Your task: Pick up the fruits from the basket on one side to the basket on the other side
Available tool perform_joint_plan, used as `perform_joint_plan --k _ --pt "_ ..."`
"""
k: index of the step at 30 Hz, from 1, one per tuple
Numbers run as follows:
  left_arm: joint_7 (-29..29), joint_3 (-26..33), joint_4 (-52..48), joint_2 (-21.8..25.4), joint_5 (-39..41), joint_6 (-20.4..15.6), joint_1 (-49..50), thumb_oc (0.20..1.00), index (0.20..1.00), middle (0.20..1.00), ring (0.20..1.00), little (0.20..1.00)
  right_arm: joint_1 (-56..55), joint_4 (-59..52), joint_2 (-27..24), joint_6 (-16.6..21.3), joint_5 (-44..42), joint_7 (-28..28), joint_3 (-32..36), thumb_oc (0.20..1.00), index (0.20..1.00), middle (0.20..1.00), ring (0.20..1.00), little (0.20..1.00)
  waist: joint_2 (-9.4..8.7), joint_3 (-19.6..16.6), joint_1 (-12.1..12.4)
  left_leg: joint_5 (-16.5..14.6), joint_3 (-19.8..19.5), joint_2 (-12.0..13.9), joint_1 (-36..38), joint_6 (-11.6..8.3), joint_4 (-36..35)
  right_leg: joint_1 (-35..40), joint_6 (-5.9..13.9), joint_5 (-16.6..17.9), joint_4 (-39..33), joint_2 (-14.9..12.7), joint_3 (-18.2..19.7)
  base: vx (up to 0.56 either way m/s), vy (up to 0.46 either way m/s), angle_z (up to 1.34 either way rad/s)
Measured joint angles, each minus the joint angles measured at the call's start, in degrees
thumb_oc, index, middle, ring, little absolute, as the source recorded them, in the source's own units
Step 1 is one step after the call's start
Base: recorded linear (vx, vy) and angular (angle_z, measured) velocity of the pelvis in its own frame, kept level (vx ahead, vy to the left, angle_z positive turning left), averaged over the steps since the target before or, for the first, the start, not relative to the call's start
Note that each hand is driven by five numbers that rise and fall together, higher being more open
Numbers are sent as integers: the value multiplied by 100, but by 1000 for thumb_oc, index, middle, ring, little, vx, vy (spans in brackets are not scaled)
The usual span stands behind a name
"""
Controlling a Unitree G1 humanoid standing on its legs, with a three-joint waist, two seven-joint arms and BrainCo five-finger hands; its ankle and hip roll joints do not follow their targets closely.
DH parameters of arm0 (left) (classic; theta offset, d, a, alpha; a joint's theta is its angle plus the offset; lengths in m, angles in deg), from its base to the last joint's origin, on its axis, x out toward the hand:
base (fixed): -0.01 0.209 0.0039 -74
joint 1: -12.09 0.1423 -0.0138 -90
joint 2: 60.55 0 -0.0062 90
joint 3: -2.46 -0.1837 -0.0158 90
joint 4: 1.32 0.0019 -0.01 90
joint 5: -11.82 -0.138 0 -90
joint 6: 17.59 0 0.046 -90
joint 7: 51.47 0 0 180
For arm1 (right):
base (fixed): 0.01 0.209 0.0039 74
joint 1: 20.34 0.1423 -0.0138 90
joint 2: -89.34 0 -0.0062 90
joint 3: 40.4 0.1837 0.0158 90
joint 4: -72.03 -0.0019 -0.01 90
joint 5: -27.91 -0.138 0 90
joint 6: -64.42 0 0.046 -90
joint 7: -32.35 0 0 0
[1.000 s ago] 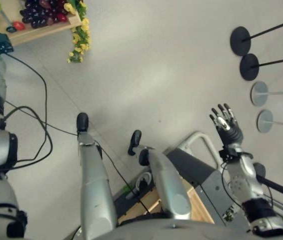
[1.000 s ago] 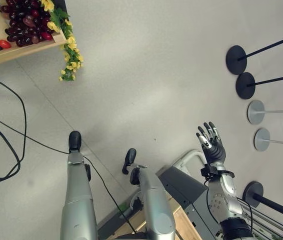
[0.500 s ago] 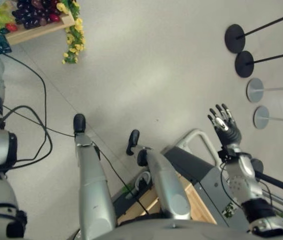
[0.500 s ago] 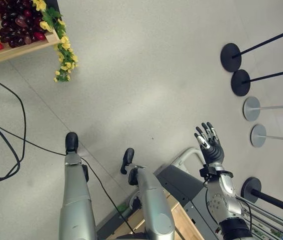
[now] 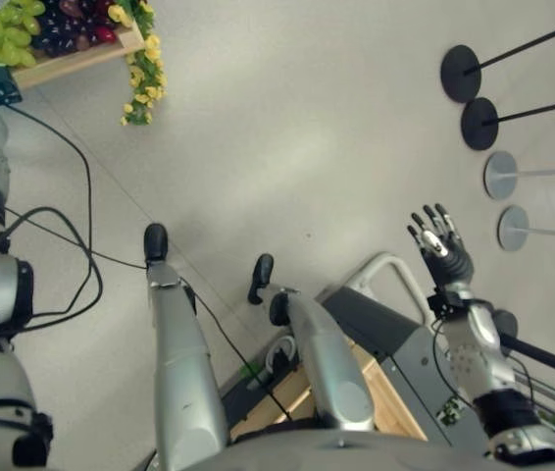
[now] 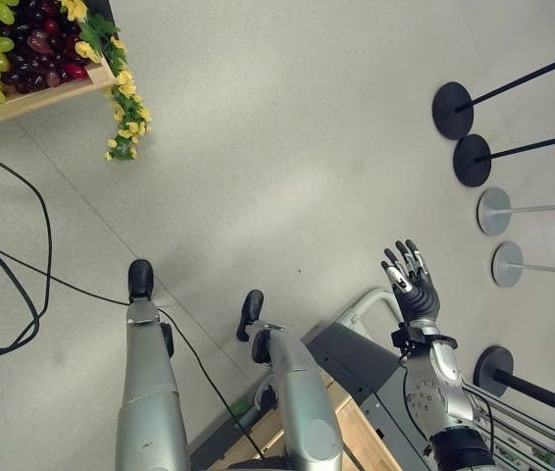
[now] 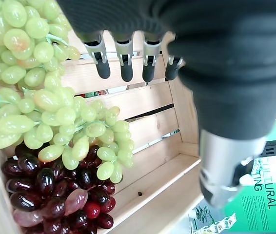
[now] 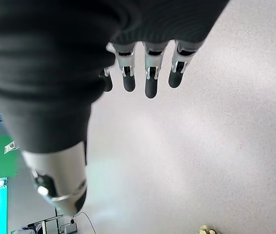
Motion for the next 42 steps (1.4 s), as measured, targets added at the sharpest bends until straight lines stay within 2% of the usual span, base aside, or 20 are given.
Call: perform_joint_plan --k 6,10,13,15,16,20,24,28,35,42 --pt "41 384 -210 -80 0 -6 439 1000 1000 1000 1000 1000 28 15 2 -5 -2 -8 -5 1000 1000 1000 1000 1000 7 5 68 6 69 -41 51 7 -16 -5 9 -8 86 -62 44 -13 2 0" --pt "9 859 -1079 -279 2 -88 1347 1000 1000 1000 1000 1000 30 36 19 -12 -1 -23 -4 1000 1000 1000 1000 1000 40 28 162 46 86 -101 132 58 -89 12 30 -27 142 -132 48 -45 -18 3" --pt "-80 1728 -2482 -846 -4 -285 2654 1000 1000 1000 1000 1000 1 40 99 -16 -1 -81 33 1000 1000 1000 1000 1000 93 66 264 95 134 -194 330 117 -287 89 65 -88 177 -261 58 -36 -22 13" --pt "-126 1984 -2850 -1102 -20 -367 3340 1000 1000 1000 1000 1000 -22 59 129 -20 0 -124 51 1000 1000 1000 1000 1000 147 105 425 103 168 -220 459 128 -355 180 88 -122 188 -289 64 -30 -16 5" --pt "-160 2414 -3305 -1549 -54 -427 3872 1000 1000 1000 1000 1000 -93 41 165 -14 0 -147 176 1000 1000 1000 1000 1000 212 151 478 135 216 -253 613 165 -483 283 116 -149 181 -332 65 -20 -6 12" --pt "-196 2679 -3609 -2151 -137 -508 4857 1000 1000 1000 1000 1000 -119 90 237 -16 5 -183 326 1000 1000 1000 1000 1000 299 211 663 192 228 -337 891 227 -670 499 132 -211 189 -465 46 -23 3 14" --pt "-16 2588 -3619 -2692 -337 -505 5484 1000 1000 1000 1000 1000 -107 237 352 -22 21 -187 425 1000 1000 1000 1000 1000 346 243 815 193 289 -419 1156 234 -744 755 181 -237 150 -580 53 2 6 6" --pt "213 2367 -3633 -2936 -508 -504 5727 1000 1000 1000 1000 1000 -131 267 382 -22 56 -222 511 1000 1000 1000 1000 1000 434 302 967 197 385 -470 1585 241 -905 1120 234 -234 47 -647 79 1 -16 -2" --pt "697 1812 -3676 -3194 -650 -498 6119 1000 1000 1000 1000 1000 -144 289 425 -20 134 -346 687 1000 1000 1000 1000 1000 780 281 967 228 387 -557 2185 308 -1188 1751 293 -245 -153 -737 -37 25 -10 9" --pt "1240 1480 -4107 -3287 -732 -480 6773 1000 1000 1000 1000 1000 -191 539 417 -18 588 -523 843 1000 1000 1000 1000 1000 1232 -51 934 224 455 -596 2953 311 -1426 2540 368 -200 -538 -752 -71 36 0 0"
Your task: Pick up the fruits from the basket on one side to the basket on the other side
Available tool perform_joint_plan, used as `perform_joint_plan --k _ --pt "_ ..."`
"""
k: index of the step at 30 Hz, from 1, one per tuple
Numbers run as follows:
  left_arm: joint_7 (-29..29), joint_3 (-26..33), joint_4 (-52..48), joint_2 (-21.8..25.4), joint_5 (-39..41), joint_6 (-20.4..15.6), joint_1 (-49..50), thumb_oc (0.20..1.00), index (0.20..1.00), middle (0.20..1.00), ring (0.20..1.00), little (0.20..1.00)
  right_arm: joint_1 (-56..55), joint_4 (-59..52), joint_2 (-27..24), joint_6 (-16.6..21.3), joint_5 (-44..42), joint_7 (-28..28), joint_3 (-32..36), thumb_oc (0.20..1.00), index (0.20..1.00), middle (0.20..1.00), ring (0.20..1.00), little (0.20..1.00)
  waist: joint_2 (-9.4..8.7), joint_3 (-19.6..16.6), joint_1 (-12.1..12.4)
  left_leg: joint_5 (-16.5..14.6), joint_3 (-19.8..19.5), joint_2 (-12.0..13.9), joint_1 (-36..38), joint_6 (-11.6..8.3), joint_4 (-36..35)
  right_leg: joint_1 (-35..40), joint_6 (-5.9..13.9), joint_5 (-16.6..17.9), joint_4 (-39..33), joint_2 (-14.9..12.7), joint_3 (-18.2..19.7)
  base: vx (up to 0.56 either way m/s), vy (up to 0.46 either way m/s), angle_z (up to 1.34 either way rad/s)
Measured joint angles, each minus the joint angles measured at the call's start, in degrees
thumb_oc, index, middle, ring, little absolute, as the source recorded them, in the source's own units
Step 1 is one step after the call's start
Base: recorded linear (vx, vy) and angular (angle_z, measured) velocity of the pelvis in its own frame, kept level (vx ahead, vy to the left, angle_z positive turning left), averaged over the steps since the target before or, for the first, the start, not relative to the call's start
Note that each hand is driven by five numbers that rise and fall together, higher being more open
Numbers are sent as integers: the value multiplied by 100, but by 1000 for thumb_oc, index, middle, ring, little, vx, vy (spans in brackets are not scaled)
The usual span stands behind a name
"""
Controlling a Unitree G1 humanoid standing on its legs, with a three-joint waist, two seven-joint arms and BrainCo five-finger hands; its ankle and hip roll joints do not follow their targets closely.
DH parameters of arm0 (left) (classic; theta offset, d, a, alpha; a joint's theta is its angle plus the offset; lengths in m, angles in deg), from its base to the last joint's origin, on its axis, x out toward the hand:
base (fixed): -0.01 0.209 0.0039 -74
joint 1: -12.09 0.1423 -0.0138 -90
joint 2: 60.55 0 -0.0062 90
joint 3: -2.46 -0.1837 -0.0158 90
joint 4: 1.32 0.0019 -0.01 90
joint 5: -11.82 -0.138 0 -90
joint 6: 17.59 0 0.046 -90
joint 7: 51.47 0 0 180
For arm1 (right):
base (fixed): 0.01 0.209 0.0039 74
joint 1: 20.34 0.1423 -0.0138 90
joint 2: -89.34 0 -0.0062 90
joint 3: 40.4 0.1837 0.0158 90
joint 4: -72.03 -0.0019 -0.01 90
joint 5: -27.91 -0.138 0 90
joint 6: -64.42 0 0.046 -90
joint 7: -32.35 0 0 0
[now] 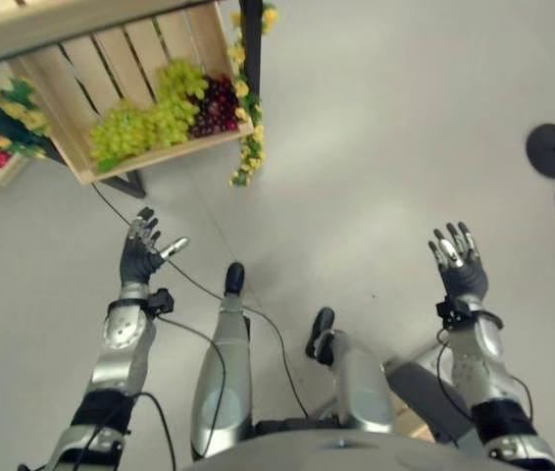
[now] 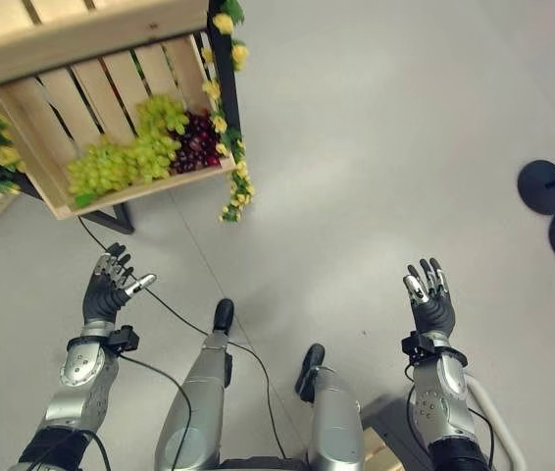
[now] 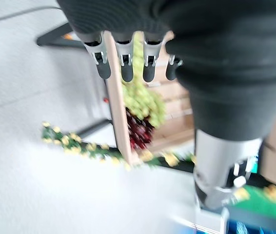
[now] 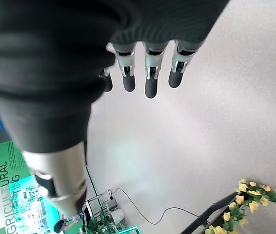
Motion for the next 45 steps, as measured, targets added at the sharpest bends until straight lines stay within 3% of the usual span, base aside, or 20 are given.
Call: perform_joint_plan --k 5,8,13,14,18,24,25,26,27,29,30,31,32,33,34,35,37,39,40,45 --pt "228 15 -604 7 5 34 405 1000 1000 1000 1000 1000 -192 -70 10 -2 213 -105 97 1000 1000 1000 1000 1000 115 -389 -58 -18 130 80 355 -13 -188 252 -12 35 -183 73 87 55 -9 -15" --pt "369 -9 -1118 76 -57 -9 820 1000 1000 1000 1000 1000 -414 -368 -23 68 326 -161 290 1000 1000 1000 1000 1000 179 -809 -287 -24 326 161 680 -24 -418 466 -16 120 -451 165 231 47 -3 -29" --pt "474 -148 -1343 203 -460 -21 811 1000 1000 1000 1000 1000 -423 -580 -126 205 553 -299 495 1000 1000 1000 1000 1000 249 -1135 -507 -33 663 311 979 -31 -619 493 -59 240 -632 305 610 33 -14 -46" --pt "499 -179 -1415 200 -452 -11 733 1000 1000 1000 1000 1000 -461 -608 -154 211 669 -370 517 1000 1000 1000 1000 1000 238 -1161 -648 -45 772 364 1068 -47 -656 489 -70 257 -654 337 714 17 -36 -43" --pt "597 -197 -1811 242 -451 -2 672 1000 1000 1000 1000 1000 -533 -839 -381 220 1072 -460 541 1000 1000 1000 1000 1000 278 -1242 -798 -49 1092 477 1307 -57 -832 488 -103 331 -752 483 1024 28 -66 -42" --pt "573 -414 -1915 39 -449 30 82 1000 1000 1000 1000 1000 -644 -1055 -544 221 1333 -606 656 1000 1000 1000 1000 1000 368 -1416 -1162 -37 1250 640 1396 -89 -943 422 -185 356 -774 648 1157 37 -132 -20" --pt "558 -469 -1939 -14 -450 30 -35 1000 1000 1000 1000 1000 -625 -1068 -543 220 1339 -618 653 1000 1000 1000 1000 1000 366 -1443 -1170 -29 1330 685 1397 -102 -911 365 -209 347 -740 698 1227 88 -149 -45" --pt "528 -431 -1996 -20 -452 30 -51 1000 1000 1000 1000 1000 -599 -1095 -522 214 1343 -609 625 1000 1000 1000 1000 1000 346 -1447 -1185 -114 1467 807 1423 -269 -768 250 -257 273 -578 776 1278 118 -170 -72" --pt "497 -408 -1981 7 -452 30 -70 1000 1000 1000 1000 1000 -517 -1118 -441 218 1374 -609 627 1000 1000 1000 1000 1000 286 -1453 -1075 -181 1554 796 1422 -239 -584 198 -323 264 -472 793 1424 87 -184 -89" --pt "469 -404 -1998 3 -451 36 -104 1000 1000 1000 1000 1000 -519 -1241 -478 238 1389 -610 640 1000 1000 1000 1000 1000 230 -1465 -1129 -264 1407 904 1485 -359 -228 182 -397 160 -319 900 1498 52 -152 -77" --pt "423 -392 -1981 41 -447 35 -222 1000 1000 1000 1000 1000 -522 -1248 -406 236 1392 -615 632 1000 1000 1000 1000 1000 5 -1355 -1026 -266 1103 932 1332 -358 473 231 -527 136 -170 938 1818 -25 -11 -81" --pt "399 -392 -2001 20 -448 35 -221 1000 1000 1000 1000 1000 -539 -1286 -419 238 1396 -609 634 1000 1000 1000 1000 1000 -39 -1360 -936 -224 896 941 1290 -316 803 259 -587 131 -191 1033 1979 32 45 -98" --pt "378 -389 -2017 -6 -442 34 -223 1000 1000 1000 1000 1000 -512 -1323 -436 246 1397 -614 638 1000 1000 1000 1000 1000 -78 -1332 -921 -227 508 898 1150 -308 1298 328 -624 160 -219 1133 2259 63 64 -107" --pt "334 -413 -2039 -76 -446 45 -200 1000 1000 1000 1000 1000 -493 -1431 -460 263 1399 -653 637 1000 1000 1000 1000 1000 -157 -1340 -930 -634 -105 575 936 -302 1660 370 -592 294 -352 1197 2553 142 137 -97" --pt "312 -406 -2109 -157 -445 43 -218 1000 1000 1000 1000 1000 -486 -1554 -495 276 1401 -670 633 1000 1000 1000 1000 1000 -97 -1369 -951 -871 -265 322 785 -232 1789 368 -585 369 -520 1188 2628 121 198 -127" --pt "300 -403 -2221 -218 -459 20 -289 1000 1000 1000 1000 1000 -471 -1614 -572 282 1450 -666 616 1000 1000 1000 1000 1000 -58 -1380 -915 -1129 -739 -213 704 27 1482 282 -584 516 -651 1265 3045 96 187 -117" --pt "177 -365 -2223 -166 -472 16 -326 1000 1000 1000 1000 1000 -384 -1613 -640 272 1506 -675 637 1000 1000 1000 1000 1000 50 -1381 -808 -1208 -1359 -741 818 219 721 69 -559 703 -712 1465 3616 43 186 -174" --pt "85 -322 -2184 -226 -469 13 -313 1000 1000 1000 1000 1000 -551 -1616 -780 258 1654 -663 676 1000 1000 1000 1000 1000 239 -1348 -865 -1183 -1308 -717 806 375 820 18 -485 806 -706 1645 3631 5 335 -161" --pt "78 -289 -2154 -217 -470 15 -360 1000 1000 1000 1000 1000 -639 -1618 -746 255 1671 -658 693 1000 1000 1000 1000 1000 274 -1326 -958 -1403 -1193 -720 727 350 1047 41 -417 886 -800 1587 3529 -25 303 -127" --pt "-167 -7 -2160 -220 -519 -37 -403 1000 1000 1000 1000 1000 -969 -1905 -581 152 1913 -633 814 1000 1000 1000 1000 1000 86 -1217 -1066 -1357 -43 -970 758 845 859 -268 170 887 -725 1043 3999 -51 333 -112"
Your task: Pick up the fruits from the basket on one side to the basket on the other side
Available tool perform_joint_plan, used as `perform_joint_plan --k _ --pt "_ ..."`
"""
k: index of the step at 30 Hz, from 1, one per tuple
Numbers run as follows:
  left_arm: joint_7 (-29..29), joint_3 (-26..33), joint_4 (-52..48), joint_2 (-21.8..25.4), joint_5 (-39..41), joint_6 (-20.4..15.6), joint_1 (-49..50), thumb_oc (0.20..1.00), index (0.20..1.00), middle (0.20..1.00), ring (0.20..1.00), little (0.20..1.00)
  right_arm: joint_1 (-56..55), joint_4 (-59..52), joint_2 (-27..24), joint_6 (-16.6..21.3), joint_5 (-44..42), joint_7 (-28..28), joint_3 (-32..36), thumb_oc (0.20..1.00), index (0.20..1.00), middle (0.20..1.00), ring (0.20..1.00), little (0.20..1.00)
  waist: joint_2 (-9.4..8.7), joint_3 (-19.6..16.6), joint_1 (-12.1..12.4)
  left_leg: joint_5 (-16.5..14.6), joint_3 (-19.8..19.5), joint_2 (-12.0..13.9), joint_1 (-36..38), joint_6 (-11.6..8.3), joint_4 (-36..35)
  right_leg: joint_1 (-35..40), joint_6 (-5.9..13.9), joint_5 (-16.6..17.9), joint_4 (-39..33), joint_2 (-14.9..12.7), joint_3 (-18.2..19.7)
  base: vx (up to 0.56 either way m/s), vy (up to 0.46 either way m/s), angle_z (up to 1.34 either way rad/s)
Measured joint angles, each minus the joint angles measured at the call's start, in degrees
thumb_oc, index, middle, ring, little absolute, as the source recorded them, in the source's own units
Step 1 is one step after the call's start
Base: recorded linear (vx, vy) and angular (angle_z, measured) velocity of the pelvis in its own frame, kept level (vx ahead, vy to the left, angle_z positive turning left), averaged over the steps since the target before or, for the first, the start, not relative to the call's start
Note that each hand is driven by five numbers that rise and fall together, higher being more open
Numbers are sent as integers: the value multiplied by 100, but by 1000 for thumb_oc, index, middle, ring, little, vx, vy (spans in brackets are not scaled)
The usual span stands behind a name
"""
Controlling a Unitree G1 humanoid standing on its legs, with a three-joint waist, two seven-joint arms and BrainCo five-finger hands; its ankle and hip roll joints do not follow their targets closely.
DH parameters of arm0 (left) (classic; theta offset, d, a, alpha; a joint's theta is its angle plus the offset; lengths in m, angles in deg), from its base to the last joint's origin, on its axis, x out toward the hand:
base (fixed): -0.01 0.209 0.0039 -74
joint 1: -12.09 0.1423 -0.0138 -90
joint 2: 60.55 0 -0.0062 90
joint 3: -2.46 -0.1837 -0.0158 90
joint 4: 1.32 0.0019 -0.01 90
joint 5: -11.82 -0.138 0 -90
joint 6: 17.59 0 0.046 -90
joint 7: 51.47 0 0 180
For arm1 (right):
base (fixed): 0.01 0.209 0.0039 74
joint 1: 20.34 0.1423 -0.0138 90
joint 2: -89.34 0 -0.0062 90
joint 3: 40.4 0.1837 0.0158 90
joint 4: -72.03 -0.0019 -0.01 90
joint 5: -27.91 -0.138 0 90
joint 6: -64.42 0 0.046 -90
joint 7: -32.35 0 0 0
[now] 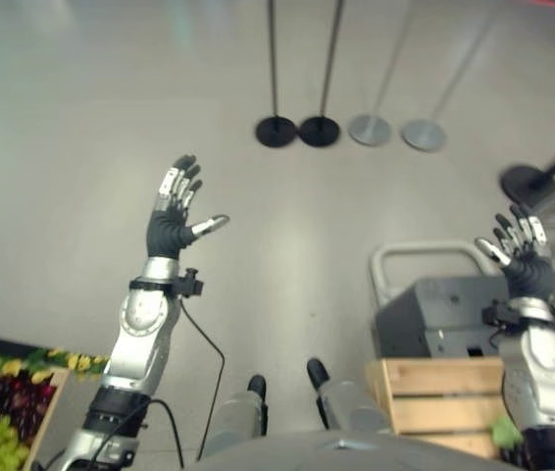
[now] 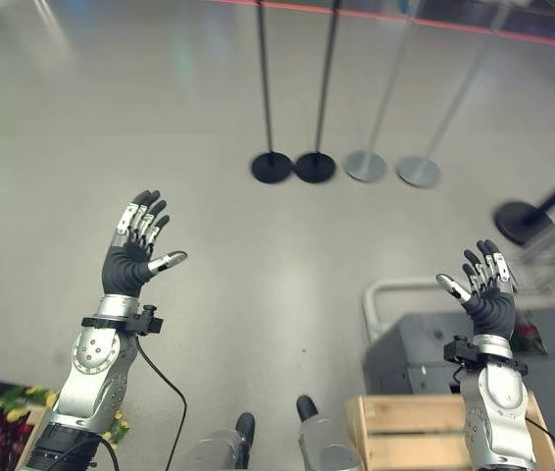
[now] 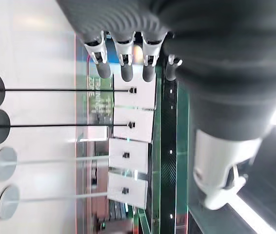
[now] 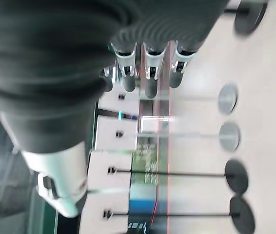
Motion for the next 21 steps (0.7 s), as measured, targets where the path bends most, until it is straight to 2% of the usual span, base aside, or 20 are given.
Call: perform_joint_plan --k 1,2,3,5,6,7,8,9,10,11,12,13,14,15,16,17,18,19,20,21 --pt "-38 4 10 -15 -6 -9 -46 1000 1000 1000 1000 1000 -27 -45 33 -15 39 12 2 1000 1000 1000 1000 1000 -53 27 -112 -59 201 -49 31 32 75 -52 24 15 -29 -49 40 -124 340 -116" --pt "-95 31 0 -13 -51 -48 -62 1000 1000 1000 1000 1000 42 -112 41 -39 116 37 -31 1000 1000 1000 1000 1000 12 69 -16 -110 417 -42 26 142 78 -48 162 64 -34 -129 165 -113 197 -85" --pt "-112 7 8 -3 -87 -48 -114 1000 1000 1000 1000 1000 -47 -168 53 -38 146 33 -36 1000 1000 1000 1000 1000 -50 80 -173 -138 592 -94 60 133 117 -107 149 69 -60 -156 200 -141 286 -96" --pt "-191 24 -12 -33 -147 -118 -258 1000 1000 1000 1000 1000 -4 -271 65 -50 229 35 -71 1000 1000 1000 1000 1000 -97 135 -206 -167 1003 -149 -63 319 237 -275 348 184 -176 -345 264 -160 186 -92" --pt "-223 25 -15 -60 -149 -129 -264 1000 1000 1000 1000 1000 95 -249 63 -59 246 28 -96 1000 1000 1000 1000 1000 -65 174 -145 -189 1183 -83 -86 388 230 -363 302 142 -188 -458 100 -156 105 -133" --pt "-259 28 -5 -111 -150 -127 -245 1000 1000 1000 1000 1000 184 -262 31 -76 277 22 -154 1000 1000 1000 1000 1000 -39 258 -52 -194 1531 9 -63 438 145 -576 226 89 -148 -681 -422 -150 103 -118" --pt "-271 2 3 -121 -149 -123 -256 1000 1000 1000 1000 1000 158 -266 35 -72 315 15 -154 1000 1000 1000 1000 1000 -26 290 -99 -191 1624 80 -82 470 192 -643 185 104 -127 -755 -704 -215 176 -127" --pt "-292 -45 16 -162 -147 -109 -297 1000 1000 1000 1000 1000 119 -260 80 -89 358 -31 -177 1000 1000 1000 1000 1000 -23 368 -129 -188 1772 203 -75 520 252 -635 143 56 213 -928 -1486 -233 213 -59" --pt "-301 -73 16 -172 -147 -106 -316 1000 1000 1000 1000 1000 72 -266 105 -102 385 -41 -188 1000 1000 1000 1000 1000 24 402 -77 -212 1852 319 -75 537 275 -622 76 1 520 -989 -1896 -244 263 -70" --pt "-300 -126 10 -210 -148 -81 -330 1000 1000 1000 1000 1000 -29 -283 93 -125 429 -46 -187 1000 1000 1000 1000 1000 17 437 -96 -183 2189 510 18 496 173 -634 1 -78 1241 -1014 -2475 -172 195 -58" --pt "-299 -115 -40 -185 -148 -70 -258 1000 1000 1000 1000 1000 -14 -285 90 -140 437 -35 -226 1000 1000 1000 1000 1000 36 435 -3 -184 2729 756 90 497 92 -616 -90 -226 1849 -1020 -2857 -148 163 -70" --pt "-278 -96 -54 -171 -150 -64 -201 1000 1000 1000 1000 1000 6 -274 87 -148 442 -32 -250 1000 1000 1000 1000 1000 50 442 85 -122 2966 861 214 455 -73 -628 -208 -350 2383 -1070 -3179 -95 68 -99" --pt "-254 -84 -117 -126 -149 -43 -70 1000 1000 1000 1000 1000 18 -302 51 -152 499 -35 -239 1000 1000 1000 1000 1000 33 377 169 -16 3340 1083 258 391 -171 -364 -275 -613 2647 -925 -3685 -122 77 -107" --pt "-241 -52 -108 -87 -150 -40 -48 1000 1000 1000 1000 1000 120 -297 48 -155 537 -36 -245 1000 1000 1000 1000 1000 38 380 270 -33 3588 1248 277 395 -205 -273 -323 -633 2470 -949 -4018 -111 4 -126" --pt "-233 -1 -108 -75 -150 -25 -28 1000 1000 1000 1000 1000 213 -300 42 -161 552 -34 -249 1000 1000 1000 1000 1000 21 375 398 -28 3595 1248 294 298 -282 -279 -326 -599 2278 -929 -4173 -72 -11 -159" --pt "-232 98 -108 -74 -144 -10 64 1000 1000 1000 1000 1000 415 -367 59 -184 560 -30 -259 1000 1000 1000 1000 1000 -20 367 510 -115 3409 1005 314 211 -467 90 -144 -506 784 -443 -4197 -81 -115 -234" --pt "-199 193 -118 -159 -143 28 77 1000 1000 1000 1000 1000 701 -353 14 -171 594 -27 -275 1000 1000 1000 1000 1000 190 368 691 -54 3123 1050 265 267 -854 171 -48 -443 646 -231 -4182 36 -150 -251" --pt "-175 278 -114 -190 -144 41 124 1000 1000 1000 1000 1000 785 -322 13 -187 618 -25 -318 1000 1000 1000 1000 1000 228 313 735 132 3248 1120 248 225 -937 50 -383 -676 1313 -320 -4260 27 -216 -212" --pt "-161 308 -141 -227 -129 65 328 1000 1000 1000 1000 1000 679 -328 54 -194 640 -24 -359 1000 1000 1000 1000 1000 116 -5 746 294 3658 1141 233 108 -1008 153 -362 -1060 1702 -573 -4240 71 -125 -150" --pt "-135 308 -205 -156 -127 63 418 1000 1000 1000 1000 1000 546 -347 78 -193 647 -25 -368 1000 1000 1000 1000 1000 -88 -166 746 318 3830 1055 207 60 -991 458 -255 -1371 1272 -682 -4054 0 -172 -153"
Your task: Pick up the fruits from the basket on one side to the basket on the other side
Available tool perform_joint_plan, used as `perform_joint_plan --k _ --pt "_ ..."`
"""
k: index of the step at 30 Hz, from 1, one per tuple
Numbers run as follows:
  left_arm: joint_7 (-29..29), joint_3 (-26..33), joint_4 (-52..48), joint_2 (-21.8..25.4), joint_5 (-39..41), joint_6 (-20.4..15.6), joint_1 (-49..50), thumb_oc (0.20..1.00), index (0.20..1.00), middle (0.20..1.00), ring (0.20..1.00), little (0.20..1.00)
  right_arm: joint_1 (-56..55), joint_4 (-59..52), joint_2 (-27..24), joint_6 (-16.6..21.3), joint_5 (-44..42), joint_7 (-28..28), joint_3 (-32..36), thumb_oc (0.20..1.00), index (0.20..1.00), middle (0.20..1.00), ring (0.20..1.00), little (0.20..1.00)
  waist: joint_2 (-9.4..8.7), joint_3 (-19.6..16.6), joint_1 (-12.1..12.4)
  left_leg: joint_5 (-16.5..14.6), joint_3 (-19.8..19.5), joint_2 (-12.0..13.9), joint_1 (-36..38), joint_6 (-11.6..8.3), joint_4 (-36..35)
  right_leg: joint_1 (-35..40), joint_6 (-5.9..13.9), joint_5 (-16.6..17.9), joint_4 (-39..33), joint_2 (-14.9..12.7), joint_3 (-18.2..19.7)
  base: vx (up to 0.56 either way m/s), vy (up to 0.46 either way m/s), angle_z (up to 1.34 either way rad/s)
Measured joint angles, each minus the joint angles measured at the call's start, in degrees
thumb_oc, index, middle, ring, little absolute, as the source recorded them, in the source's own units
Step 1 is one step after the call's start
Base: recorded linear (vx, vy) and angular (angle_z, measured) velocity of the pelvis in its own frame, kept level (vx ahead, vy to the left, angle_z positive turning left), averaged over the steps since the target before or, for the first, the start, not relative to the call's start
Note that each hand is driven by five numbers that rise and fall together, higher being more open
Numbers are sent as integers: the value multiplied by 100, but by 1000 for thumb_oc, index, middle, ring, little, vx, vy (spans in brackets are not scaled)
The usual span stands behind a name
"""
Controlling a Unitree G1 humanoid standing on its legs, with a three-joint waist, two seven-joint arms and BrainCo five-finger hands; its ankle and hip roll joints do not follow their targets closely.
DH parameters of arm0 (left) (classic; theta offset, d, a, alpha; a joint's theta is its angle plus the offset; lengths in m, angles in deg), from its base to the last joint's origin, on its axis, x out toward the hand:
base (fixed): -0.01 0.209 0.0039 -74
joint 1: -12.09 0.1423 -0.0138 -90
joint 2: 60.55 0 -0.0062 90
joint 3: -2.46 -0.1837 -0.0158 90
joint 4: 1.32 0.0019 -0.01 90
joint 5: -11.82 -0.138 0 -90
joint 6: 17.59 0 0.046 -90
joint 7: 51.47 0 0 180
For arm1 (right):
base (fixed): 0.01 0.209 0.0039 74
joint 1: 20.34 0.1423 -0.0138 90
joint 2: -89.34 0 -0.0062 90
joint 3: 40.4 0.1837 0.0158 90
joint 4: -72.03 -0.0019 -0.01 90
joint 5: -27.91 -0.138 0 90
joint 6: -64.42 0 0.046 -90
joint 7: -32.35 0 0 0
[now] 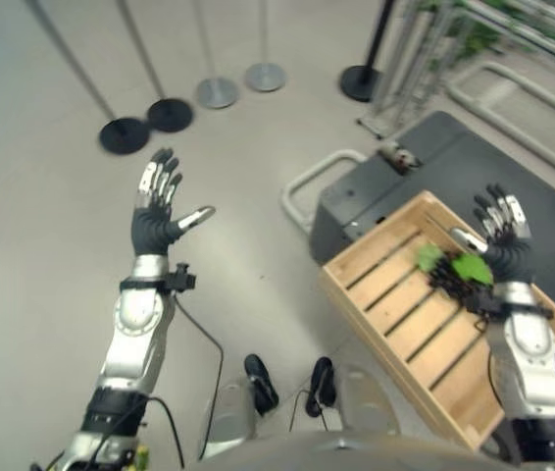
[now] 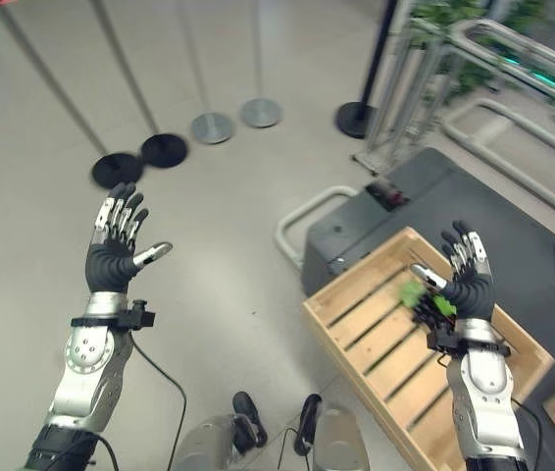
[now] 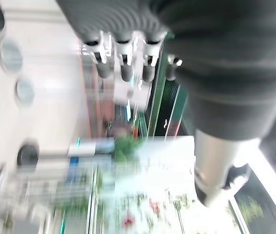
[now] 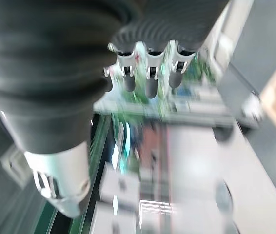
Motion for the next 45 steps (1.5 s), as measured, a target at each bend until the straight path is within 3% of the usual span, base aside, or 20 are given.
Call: perform_joint_plan --k 1,5,11,17,19,22,23,24,25,26,28,30,31,32,33,34,36,37,41,45 --pt "14 -23 -3 6 8 32 32 1000 1000 1000 1000 1000 -76 104 -64 -16 1 -6 18 1000 1000 1000 1000 1000 12 -47 -32 55 -113 63 -143 -95 183 266 -165 68 -747 85 -21 7 -111 -122" --pt "41 -23 4 8 12 21 17 1000 1000 1000 1000 1000 -503 95 -90 -85 -4 40 5 1000 1000 1000 1000 1000 88 -117 -314 265 -259 168 -123 -121 41 309 -406 302 -1058 343 131 24 -135 -46" --pt "57 -34 0 -97 9 21 -37 1000 1000 1000 1000 1000 -518 96 -236 -88 -1 100 33 1000 1000 1000 1000 1000 317 -189 -525 315 -241 206 -18 -179 -57 355 -430 288 -1182 414 345 18 -118 -10" --pt "55 -41 22 -135 0 23 -26 1000 1000 1000 1000 1000 -458 136 -282 -88 -12 121 23 1000 1000 1000 1000 1000 316 -178 -670 293 -256 227 200 -267 -65 503 -451 228 -1191 482 552 35 -128 -13" --pt "53 -34 69 -128 -8 22 -30 1000 1000 1000 1000 1000 -453 152 -274 -89 -15 120 22 1000 1000 1000 1000 1000 264 -139 -672 267 -252 292 211 -318 48 478 -489 170 -1079 513 611 45 -212 -11" --pt "27 -10 237 -50 -13 35 -22 1000 1000 1000 1000 1000 -323 163 -186 -88 -47 160 -56 1000 1000 1000 1000 1000 -68 45 -555 323 -498 533 54 -527 825 392 -714 54 -790 622 911 -77 -198 -33" --pt "14 6 226 -14 -21 37 -2 1000 1000 1000 1000 1000 -261 165 -182 -82 -51 169 -60 1000 1000 1000 1000 1000 -142 82 -443 342 -732 593 -42 -566 1103 367 -775 66 -773 640 1061 -44 21 -84" --pt "-16 16 221 30 -21 38 53 1000 1000 1000 1000 1000 -106 200 -190 -80 -77 169 -77 1000 1000 1000 1000 1000 -226 146 -272 271 -1557 647 -336 -699 1642 365 -885 163 -757 764 1379 -26 71 -88" --pt "-20 16 215 25 -22 37 107 1000 1000 1000 1000 1000 -37 201 -215 -73 -121 161 -106 1000 1000 1000 1000 1000 -231 164 -184 149 -2149 481 -391 -833 1703 356 -905 195 -766 818 1503 30 91 -126" --pt "-40 14 216 24 -28 37 215 1000 1000 1000 1000 1000 45 204 -250 -69 -159 165 -146 1000 1000 1000 1000 1000 -223 180 -111 38 -2971 267 -334 -957 1380 323 -935 255 -809 877 1672 26 63 -82" --pt "-85 22 261 24 -32 29 246 1000 1000 1000 1000 1000 85 261 -259 -49 -171 155 -184 1000 1000 1000 1000 1000 -86 185 -143 84 -3449 283 -350 -887 761 291 -999 349 -905 1095 1703 27 98 -53" --pt "-161 16 486 21 -70 17 194 1000 1000 1000 1000 1000 237 740 -272 -53 -171 103 -300 1000 1000 1000 1000 1000 -131 313 -122 67 -4507 -9 -418 -951 474 271 -961 404 -914 1194 1995 -3 217 -69" --pt "-178 17 549 30 -71 17 215 1000 1000 1000 1000 1000 265 789 -265 -53 -170 102 -300 1000 1000 1000 1000 1000 -86 323 -111 53 -4400 21 -485 -932 585 280 -935 422 -934 1193 1991 4 268 -62" --pt "-188 8 619 28 -73 20 222 1000 1000 1000 1000 1000 220 772 -290 -43 -170 83 -282 1000 1000 1000 1000 1000 63 362 -160 214 -4015 106 -459 -837 530 400 -863 414 -1000 1217 1943 -5 200 -20" --pt "-206 -14 628 13 -80 18 216 1000 1000 1000 1000 1000 186 781 -326 -38 -170 70 -262 1000 1000 1000 1000 1000 138 343 -240 259 -3990 143 -430 -773 501 416 -819 368 -991 1241 1912 -41 383 -3" --pt "-234 -26 650 53 -115 10 134 1000 1000 1000 1000 1000 189 817 -303 -43 -168 7 -263 1000 1000 1000 1000 1000 133 342 -340 317 -3835 50 -360 -914 382 336 -704 310 -909 1097 1993 -38 272 -16" --pt "-282 -19 638 93 -161 -5 31 1000 1000 1000 1000 1000 346 810 -289 -42 -165 -30 -320 1000 1000 1000 1000 1000 106 336 -275 352 -3520 -100 -282 -766 209 186 -509 275 -817 912 2298 -47 229 -58" --pt "-284 -32 637 125 -235 -3 -51 1000 1000 1000 1000 1000 362 810 -281 -42 -165 -61 -325 1000 1000 1000 1000 1000 99 337 -397 360 -3454 -226 -229 -672 151 184 -397 283 -843 767 2378 -49 245 -52" --pt "-331 -19 625 290 -248 -43 -206 1000 1000 1000 1000 1000 440 804 -213 -57 -95 -71 -533 1000 1000 1000 1000 1000 -12 387 -376 183 -2863 -335 -39 -433 221 180 -203 332 -878 578 2736 -63 253 -57" --pt "-335 -19 637 298 -249 -43 -140 1000 1000 1000 1000 1000 427 805 -196 -81 -87 -77 -527 1000 1000 1000 1000 1000 -89 435 -487 16 -2576 -387 78 -326 356 189 -61 397 -922 491 2946 -99 199 -51"
